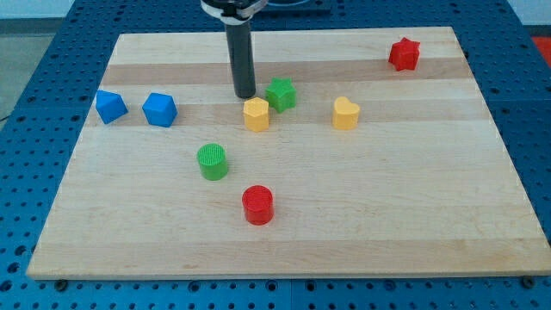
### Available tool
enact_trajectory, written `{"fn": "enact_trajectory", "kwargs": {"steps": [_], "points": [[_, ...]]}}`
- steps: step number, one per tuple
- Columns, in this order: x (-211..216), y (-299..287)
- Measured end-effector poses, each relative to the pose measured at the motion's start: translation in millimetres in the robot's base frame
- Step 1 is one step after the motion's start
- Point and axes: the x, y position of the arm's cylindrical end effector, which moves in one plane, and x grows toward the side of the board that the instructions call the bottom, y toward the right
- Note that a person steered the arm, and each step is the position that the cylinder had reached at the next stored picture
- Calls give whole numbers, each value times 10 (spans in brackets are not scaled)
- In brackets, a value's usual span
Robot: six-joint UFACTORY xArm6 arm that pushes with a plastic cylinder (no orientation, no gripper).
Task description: Move the green star below the red star
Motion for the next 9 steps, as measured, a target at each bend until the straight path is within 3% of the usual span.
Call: {"fn": "enact_trajectory", "kwargs": {"steps": [1,4,6,7,8,9], "points": [[190,338],[-324,1238],[-349,2360],[-369,2159],[-380,1355],[-282,1435]]}}
